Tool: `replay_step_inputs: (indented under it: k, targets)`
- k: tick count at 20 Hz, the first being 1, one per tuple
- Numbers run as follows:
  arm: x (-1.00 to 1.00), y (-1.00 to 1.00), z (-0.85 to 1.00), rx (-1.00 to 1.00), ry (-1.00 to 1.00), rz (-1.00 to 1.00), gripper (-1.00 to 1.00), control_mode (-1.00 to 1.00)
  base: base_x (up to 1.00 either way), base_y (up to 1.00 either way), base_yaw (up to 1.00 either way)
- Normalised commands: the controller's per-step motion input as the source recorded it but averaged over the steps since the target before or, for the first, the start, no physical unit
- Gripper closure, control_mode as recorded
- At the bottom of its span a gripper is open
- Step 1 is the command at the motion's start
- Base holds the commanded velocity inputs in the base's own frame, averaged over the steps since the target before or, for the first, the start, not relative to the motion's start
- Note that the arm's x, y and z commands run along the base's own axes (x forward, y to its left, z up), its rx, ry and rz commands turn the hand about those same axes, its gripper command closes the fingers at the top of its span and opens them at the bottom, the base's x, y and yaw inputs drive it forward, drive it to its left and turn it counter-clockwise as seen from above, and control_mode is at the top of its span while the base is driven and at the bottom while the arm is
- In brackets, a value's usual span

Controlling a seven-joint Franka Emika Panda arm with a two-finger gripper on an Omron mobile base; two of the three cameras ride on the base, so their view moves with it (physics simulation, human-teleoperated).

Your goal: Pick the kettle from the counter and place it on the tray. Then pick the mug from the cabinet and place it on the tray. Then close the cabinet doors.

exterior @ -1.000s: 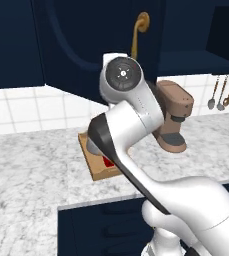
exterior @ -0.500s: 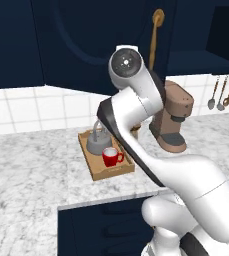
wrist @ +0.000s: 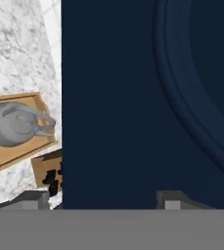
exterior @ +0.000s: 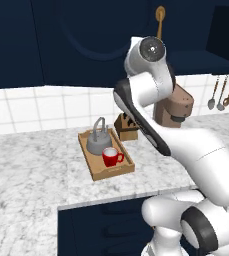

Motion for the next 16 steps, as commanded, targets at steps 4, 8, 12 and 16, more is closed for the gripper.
replay_step_inputs:
  k: [4, 8, 12, 16]
  targets:
    - [0.97, -0.04, -0.09, 0.01, 0.00, 0.00, -1.00, -1.00, 0.00, 0.00, 0.00]
    - [0.81, 0.09, -0.01, 0.00, 0.00, 0.00, -1.00, -1.00, 0.00, 0.00, 0.00]
    - [0.45, 0.03, -0.06, 0.00, 0.00, 0.00, -1.00, -1.00, 0.00, 0.00, 0.00]
    - [0.18, 0.00, -0.16, -0.01, 0.00, 0.00, -1.00, -1.00, 0.00, 0.00, 0.00]
